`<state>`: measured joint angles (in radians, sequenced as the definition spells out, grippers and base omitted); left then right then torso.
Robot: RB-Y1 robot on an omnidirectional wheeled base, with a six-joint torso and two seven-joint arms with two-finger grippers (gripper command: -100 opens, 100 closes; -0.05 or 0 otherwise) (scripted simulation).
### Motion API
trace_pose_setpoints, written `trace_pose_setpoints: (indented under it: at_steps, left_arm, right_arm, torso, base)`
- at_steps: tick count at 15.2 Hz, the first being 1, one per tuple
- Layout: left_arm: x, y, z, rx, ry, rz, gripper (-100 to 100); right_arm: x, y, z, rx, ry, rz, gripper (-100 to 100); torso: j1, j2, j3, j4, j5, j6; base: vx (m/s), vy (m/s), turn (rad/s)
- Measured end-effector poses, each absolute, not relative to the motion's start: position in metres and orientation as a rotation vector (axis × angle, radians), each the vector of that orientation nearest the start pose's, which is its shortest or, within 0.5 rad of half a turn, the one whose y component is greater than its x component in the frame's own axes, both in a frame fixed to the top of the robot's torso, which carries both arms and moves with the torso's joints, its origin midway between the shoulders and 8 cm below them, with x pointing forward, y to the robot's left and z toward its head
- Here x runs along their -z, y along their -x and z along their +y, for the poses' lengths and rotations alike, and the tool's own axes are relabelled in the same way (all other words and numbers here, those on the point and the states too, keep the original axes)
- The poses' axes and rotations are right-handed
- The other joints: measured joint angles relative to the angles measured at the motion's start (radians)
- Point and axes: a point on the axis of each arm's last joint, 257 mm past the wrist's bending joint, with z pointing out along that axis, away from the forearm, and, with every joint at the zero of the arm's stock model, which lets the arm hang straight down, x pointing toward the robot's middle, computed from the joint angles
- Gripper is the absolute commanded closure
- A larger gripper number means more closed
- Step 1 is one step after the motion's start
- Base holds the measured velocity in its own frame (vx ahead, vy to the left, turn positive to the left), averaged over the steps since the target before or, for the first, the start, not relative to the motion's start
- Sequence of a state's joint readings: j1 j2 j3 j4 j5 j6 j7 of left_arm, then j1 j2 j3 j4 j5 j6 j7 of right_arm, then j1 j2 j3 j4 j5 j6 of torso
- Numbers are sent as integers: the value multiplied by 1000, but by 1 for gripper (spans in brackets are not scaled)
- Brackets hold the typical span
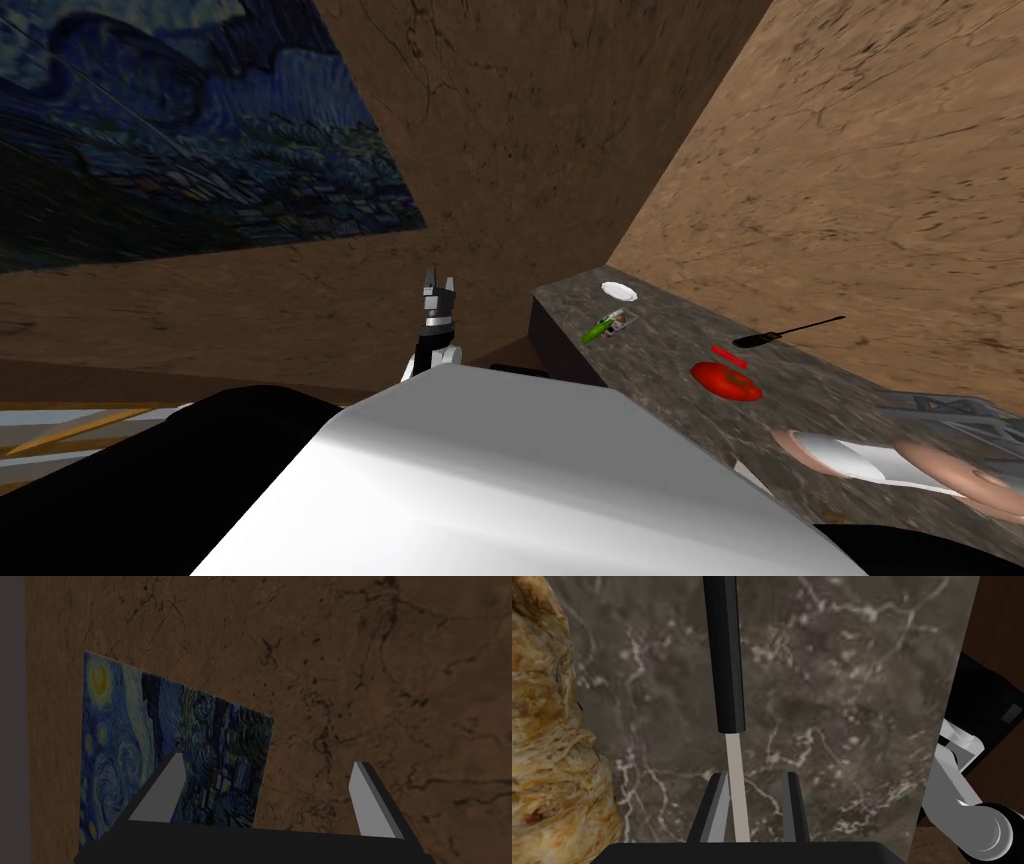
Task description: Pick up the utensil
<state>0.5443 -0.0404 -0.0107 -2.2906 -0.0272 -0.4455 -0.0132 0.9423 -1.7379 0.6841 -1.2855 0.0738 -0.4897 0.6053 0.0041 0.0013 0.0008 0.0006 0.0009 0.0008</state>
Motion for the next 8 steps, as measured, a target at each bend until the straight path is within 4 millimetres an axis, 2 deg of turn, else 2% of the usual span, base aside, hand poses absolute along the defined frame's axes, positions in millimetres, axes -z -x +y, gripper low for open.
trace_pose_setpoints:
  at_steps: [3,4,8]
  left_arm:
    - [-4,-347,284,1247,733,654,0]
    - [-4,-347,284,1247,733,654,0]
    - [-4,-347,284,1247,733,654,0]
  right_arm:
    - [334,67,-659,23,835,3090,100]
    - [334,66,-659,21,835,3090,-100]
    - [344,80,-653,15,808,3097,-100]
  torso:
    - [2,0,0,0,-1,0]
    - [1,0,0,0,-1,0]
    - [-3,0,0,0,-2,0]
  base:
    - [-5,35,-63]
    - [-1,11,-2]
    - [9,-23,106]
